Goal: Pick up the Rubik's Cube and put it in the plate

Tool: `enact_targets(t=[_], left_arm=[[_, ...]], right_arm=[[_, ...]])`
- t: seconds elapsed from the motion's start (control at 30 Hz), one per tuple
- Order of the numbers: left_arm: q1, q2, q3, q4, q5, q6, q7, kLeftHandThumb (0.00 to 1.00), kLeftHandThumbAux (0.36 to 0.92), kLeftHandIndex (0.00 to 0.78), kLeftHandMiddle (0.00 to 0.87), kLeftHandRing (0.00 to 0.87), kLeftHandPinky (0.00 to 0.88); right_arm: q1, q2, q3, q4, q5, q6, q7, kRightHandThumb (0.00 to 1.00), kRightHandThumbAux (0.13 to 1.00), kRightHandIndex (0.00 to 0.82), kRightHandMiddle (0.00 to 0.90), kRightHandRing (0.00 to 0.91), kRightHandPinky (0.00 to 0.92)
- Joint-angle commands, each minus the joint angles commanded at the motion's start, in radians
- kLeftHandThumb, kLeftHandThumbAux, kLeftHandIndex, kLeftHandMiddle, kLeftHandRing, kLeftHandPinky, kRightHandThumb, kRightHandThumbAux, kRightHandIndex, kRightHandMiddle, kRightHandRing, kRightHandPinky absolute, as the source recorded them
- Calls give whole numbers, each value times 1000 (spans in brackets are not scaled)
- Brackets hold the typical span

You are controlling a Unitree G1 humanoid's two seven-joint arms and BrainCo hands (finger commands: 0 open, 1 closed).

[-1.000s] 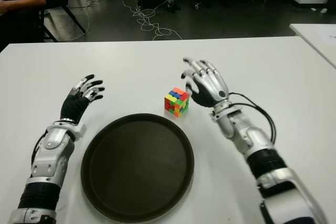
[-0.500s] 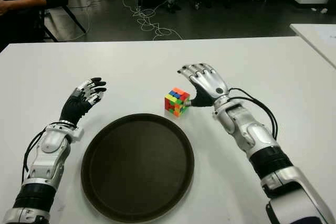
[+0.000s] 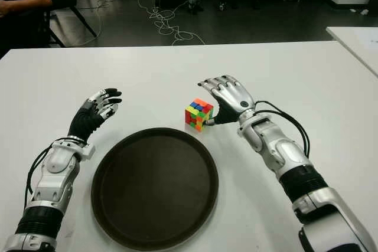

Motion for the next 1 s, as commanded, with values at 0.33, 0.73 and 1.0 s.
enact_targets(t=[0.33, 0.73, 1.0], left_arm=[[-2, 3, -4, 4, 16, -3, 11, 209, 615, 204, 222, 213, 211], [-8, 2, -4, 17, 20, -16, 13, 232, 607, 216, 223, 219, 217], [-12, 8, -7, 22, 21, -13, 4, 230, 601, 217, 227, 221, 234]], right_arm=[[-8, 8, 0, 31, 50, -51, 12, 0, 703, 7, 37, 21, 3], [-15, 16, -3, 53, 94, -91, 38, 0, 689, 0, 0, 0, 0], [-14, 35, -1, 80, 108, -92, 16, 0, 683, 0, 0, 0, 15]])
